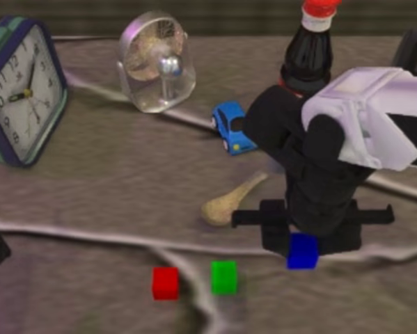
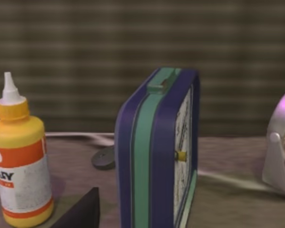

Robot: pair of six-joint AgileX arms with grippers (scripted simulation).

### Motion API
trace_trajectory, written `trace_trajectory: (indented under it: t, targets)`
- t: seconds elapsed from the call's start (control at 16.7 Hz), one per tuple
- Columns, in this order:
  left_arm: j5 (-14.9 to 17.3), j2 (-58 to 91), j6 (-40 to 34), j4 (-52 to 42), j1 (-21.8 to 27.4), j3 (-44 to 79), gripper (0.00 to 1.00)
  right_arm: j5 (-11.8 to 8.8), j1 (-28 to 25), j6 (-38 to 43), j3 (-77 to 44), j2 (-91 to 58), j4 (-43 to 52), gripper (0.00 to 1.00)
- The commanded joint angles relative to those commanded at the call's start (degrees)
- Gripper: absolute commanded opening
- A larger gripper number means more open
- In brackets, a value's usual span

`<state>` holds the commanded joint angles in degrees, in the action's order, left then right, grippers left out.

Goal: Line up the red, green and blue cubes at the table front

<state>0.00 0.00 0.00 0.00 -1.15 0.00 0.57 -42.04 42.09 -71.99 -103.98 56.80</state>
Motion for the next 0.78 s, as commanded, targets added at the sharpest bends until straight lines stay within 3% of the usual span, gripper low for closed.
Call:
trace_trajectory:
  t: [0.78]
  targets:
    - [0.0, 0.0, 0.0, 0.0, 0.0, 0.0, 1.00, 0.0, -0.3, 0.4, 8.5, -6.8, -15.3, 0.00]
